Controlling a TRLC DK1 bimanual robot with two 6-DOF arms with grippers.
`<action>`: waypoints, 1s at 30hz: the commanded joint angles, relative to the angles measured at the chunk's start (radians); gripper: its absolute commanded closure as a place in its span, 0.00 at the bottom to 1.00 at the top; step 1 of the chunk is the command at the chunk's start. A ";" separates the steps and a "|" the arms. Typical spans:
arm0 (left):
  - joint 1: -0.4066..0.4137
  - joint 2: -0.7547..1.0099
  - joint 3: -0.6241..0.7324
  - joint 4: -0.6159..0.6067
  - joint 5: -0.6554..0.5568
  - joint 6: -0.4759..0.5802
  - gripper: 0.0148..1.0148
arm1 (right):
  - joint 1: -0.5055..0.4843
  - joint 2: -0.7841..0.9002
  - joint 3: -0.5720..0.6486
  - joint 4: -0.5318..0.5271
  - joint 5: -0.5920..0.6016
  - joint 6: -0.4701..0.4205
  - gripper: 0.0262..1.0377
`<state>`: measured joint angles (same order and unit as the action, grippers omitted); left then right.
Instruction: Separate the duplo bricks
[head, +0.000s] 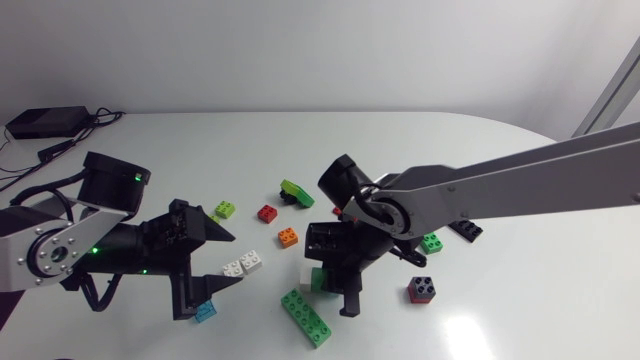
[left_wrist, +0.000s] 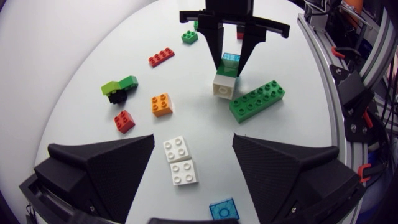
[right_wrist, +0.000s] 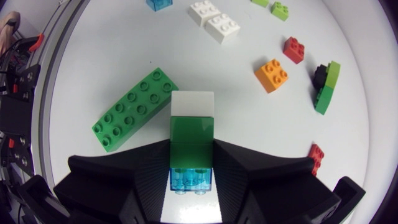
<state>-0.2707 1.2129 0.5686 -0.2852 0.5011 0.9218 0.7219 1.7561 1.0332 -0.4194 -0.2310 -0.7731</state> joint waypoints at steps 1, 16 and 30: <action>-0.007 0.014 0.040 -0.008 0.042 -0.005 0.14 | 0.013 -0.069 -0.002 0.001 0.001 0.015 0.73; -0.070 0.025 0.114 -0.104 0.136 0.029 0.15 | 0.097 -0.145 0.045 -0.010 0.012 0.020 0.74; -0.099 0.037 0.131 -0.141 0.140 0.060 0.18 | 0.172 -0.145 0.114 -0.027 0.010 0.029 0.74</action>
<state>-0.3622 1.2335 0.6682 -0.4129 0.6296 0.9524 0.8829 1.6180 1.1313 -0.4271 -0.2249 -0.7620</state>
